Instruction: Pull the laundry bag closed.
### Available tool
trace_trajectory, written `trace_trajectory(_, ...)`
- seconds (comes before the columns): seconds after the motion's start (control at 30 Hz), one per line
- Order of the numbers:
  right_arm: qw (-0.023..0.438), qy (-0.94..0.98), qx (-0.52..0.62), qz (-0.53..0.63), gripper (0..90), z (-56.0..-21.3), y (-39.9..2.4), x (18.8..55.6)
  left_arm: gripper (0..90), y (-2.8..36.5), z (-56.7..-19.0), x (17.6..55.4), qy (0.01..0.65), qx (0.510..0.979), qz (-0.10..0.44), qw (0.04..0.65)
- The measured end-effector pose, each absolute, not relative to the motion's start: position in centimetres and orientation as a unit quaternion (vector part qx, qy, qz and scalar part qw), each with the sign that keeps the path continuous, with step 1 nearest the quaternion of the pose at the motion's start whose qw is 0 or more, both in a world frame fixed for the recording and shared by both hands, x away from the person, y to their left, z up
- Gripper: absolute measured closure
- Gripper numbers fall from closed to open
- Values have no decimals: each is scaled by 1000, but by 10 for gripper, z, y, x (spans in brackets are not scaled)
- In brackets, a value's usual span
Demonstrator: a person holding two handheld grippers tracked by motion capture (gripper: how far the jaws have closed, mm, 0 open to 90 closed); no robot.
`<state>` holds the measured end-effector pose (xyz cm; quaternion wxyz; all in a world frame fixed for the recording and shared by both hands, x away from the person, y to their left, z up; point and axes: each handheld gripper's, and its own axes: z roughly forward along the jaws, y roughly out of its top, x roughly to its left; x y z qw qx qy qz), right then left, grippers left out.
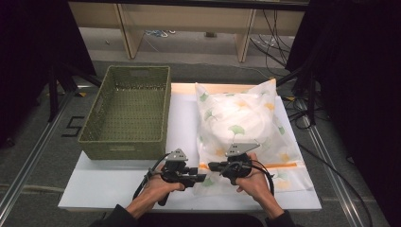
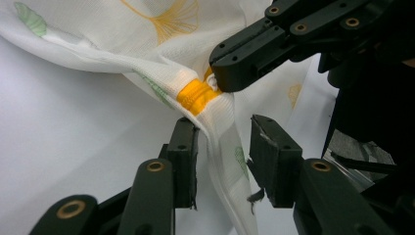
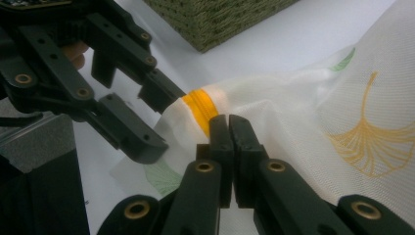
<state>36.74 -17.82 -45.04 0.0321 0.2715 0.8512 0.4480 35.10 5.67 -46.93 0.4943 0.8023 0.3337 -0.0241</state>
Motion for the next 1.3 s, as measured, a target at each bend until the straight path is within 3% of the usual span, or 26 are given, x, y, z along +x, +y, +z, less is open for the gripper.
trace_trajectory(0.1, 34, 852, 269, 448, 900, -450, -178, 367, 655, 55, -470, 354, 342, 798, -31, 496)
trace_trajectory(0.17, 58, 851, 262, 452, 900, -442, -181, 363, 789, 58, -469, 354, 344, 793, -22, 502)
trace_trajectory(0.27, 66, 848, 266, 453, 900, -438, -185, 362, 869, 57, -466, 351, 339, 793, -14, 506)
trace_trajectory(0.6, 79, 853, 278, 435, 900, -444, -187, 362, 876, 51, -464, 346, 313, 810, 17, 496)
trace_trajectory(1.3, 86, 847, 312, 422, 900, -454, -208, 366, 877, 59, -462, 343, 301, 815, 25, 494)
